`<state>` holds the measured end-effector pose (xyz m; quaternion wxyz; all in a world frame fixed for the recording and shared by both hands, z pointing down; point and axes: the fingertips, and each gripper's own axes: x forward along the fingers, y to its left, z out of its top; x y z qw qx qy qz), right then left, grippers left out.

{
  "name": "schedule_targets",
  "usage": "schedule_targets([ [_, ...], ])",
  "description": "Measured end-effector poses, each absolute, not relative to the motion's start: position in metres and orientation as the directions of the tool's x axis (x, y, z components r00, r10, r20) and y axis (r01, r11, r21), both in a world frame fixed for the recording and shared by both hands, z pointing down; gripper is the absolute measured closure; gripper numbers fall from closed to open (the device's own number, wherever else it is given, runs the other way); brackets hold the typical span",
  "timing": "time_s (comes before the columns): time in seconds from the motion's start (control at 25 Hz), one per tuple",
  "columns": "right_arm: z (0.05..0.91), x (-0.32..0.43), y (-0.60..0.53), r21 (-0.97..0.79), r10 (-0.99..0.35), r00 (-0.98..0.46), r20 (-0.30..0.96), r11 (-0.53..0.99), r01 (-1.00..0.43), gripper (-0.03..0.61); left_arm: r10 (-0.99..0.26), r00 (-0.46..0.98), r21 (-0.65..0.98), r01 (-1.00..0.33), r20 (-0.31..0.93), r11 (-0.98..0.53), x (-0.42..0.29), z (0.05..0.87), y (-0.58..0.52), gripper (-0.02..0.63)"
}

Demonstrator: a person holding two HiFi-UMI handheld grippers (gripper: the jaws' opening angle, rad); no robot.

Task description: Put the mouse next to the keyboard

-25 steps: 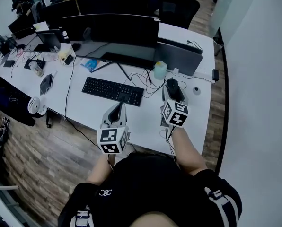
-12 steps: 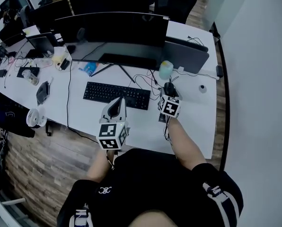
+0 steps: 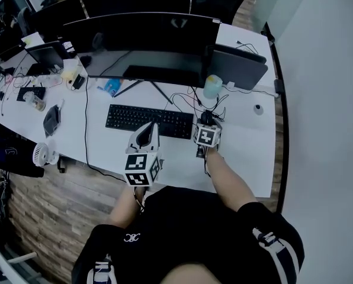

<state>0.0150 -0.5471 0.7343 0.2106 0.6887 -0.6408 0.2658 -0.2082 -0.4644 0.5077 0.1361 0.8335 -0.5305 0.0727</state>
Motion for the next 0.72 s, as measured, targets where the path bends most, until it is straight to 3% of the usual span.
schedule_targets([
  [0.44,0.778,0.011,-0.527,-0.062,-0.689,0.047,0.723,-0.133,-0.989,0.289,-0.848,0.445,0.164,-0.895,0.288,-0.415,-0.209,0.518,-0.470,0.601],
  [0.56,0.754,0.017,-0.532,-0.058,-0.763,0.050,0.644,-0.113,-0.992,0.213,-0.845,0.454,0.164,-0.891,0.282,-0.423,-0.204,0.517,-0.473,0.601],
  [0.72,0.670,0.016,-0.544,-0.071,-0.901,-0.001,0.434,-0.033,-0.997,0.234,-0.841,0.467,0.166,-0.884,0.273,-0.437,-0.194,0.517,-0.482,0.601],
])
